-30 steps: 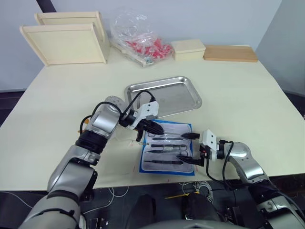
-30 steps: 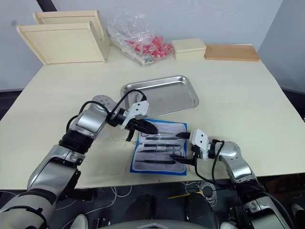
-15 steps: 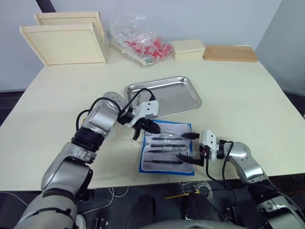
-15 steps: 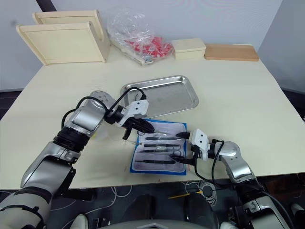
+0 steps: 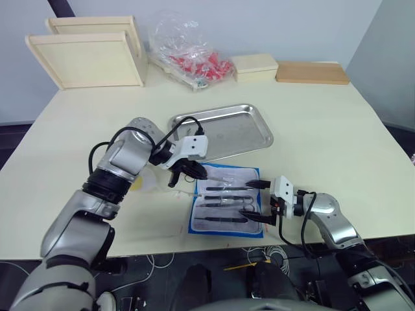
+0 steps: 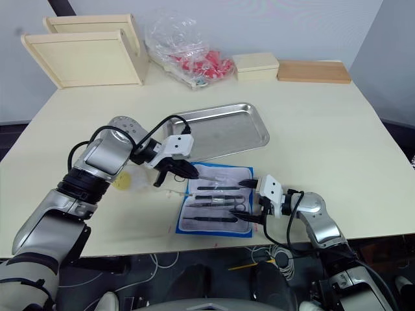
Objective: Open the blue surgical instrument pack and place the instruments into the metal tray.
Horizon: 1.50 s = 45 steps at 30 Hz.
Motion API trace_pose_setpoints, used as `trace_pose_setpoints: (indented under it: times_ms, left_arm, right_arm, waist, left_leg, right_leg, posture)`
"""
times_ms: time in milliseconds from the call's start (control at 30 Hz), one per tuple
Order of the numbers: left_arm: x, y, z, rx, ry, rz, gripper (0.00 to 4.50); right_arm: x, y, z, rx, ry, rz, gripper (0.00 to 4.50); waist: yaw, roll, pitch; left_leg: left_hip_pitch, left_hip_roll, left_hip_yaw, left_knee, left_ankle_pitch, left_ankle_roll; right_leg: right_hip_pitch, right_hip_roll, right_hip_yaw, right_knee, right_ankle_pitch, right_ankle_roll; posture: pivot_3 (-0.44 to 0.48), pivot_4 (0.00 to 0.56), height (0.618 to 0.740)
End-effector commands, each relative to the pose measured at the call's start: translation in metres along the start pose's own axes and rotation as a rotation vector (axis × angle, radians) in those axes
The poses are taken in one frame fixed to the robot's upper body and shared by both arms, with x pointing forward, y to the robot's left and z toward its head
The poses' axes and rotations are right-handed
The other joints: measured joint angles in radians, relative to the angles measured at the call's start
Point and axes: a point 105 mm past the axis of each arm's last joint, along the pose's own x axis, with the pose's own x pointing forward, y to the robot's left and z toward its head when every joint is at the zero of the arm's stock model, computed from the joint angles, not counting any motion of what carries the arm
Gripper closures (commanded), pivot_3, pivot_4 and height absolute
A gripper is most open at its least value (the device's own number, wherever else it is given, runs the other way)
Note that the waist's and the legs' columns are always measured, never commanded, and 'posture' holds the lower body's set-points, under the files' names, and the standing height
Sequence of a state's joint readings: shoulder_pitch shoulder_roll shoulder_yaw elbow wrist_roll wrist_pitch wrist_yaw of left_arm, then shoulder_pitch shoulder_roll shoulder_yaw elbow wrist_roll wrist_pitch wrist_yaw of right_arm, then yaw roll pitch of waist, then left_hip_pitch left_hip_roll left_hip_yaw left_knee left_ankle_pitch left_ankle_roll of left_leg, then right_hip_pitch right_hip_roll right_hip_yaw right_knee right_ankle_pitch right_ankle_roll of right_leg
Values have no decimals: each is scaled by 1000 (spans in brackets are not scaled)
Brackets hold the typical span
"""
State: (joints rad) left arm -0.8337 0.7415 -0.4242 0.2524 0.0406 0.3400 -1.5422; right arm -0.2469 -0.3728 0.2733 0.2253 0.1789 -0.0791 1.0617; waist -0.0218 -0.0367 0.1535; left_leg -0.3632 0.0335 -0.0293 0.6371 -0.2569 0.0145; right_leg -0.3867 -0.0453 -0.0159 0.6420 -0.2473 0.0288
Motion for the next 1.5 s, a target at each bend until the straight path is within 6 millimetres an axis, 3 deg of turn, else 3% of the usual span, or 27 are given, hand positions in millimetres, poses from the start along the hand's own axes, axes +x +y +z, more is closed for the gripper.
trace_pose_setpoints:
  times_ms: [33, 733, 1100, 1333, 1500]
  left_arm:
    - [-10, 0, 9, 58, 6, 4, 4453]
    - [-53, -4, 1, 50, 65, 78, 4453]
    - [-66, 16, 27, -122, -178, 269, 4453]
    - [-60, 36, 43, -277, -349, 482, 4453]
    - [-50, 48, 38, -390, -399, 639, 4453]
  right_arm:
    - [-1, 23, -56, 166, 175, 20, 0]
    - [1, 27, -58, 169, 177, 38, 0]
    - [1, 29, -58, 172, 177, 45, 0]
    - [1, 30, -59, 174, 178, 50, 0]
    - [2, 31, -58, 174, 179, 55, 0]
  waist:
    - [0, 0, 0]
    - [1, 0, 0]
    - [2, -1, 0]
    - [1, -2, 0]
    - [0, -3, -1]
  left_leg:
    - [0, 1, 0, 0, 0, 0]
    - [0, 5, 3, 0, 0, 0]
    - [0, 4, 3, 0, 0, 0]
    - [0, 4, 3, 0, 0, 0]
    - [1, 4, 4, 0, 0, 0]
  right_leg:
    - [0, 0, 0, 0, 0, 0]
    - [-2, 9, 7, 0, 1, -2]
    - [-2, 11, 8, 0, 1, -2]
    - [-1, 12, 9, 0, 1, -2]
    - [-1, 12, 10, 0, 2, 0]
  posture:
    - [0, 150, 740]
    - [0, 150, 740]
    - [0, 150, 740]
    - [0, 150, 740]
    - [0, 150, 740]
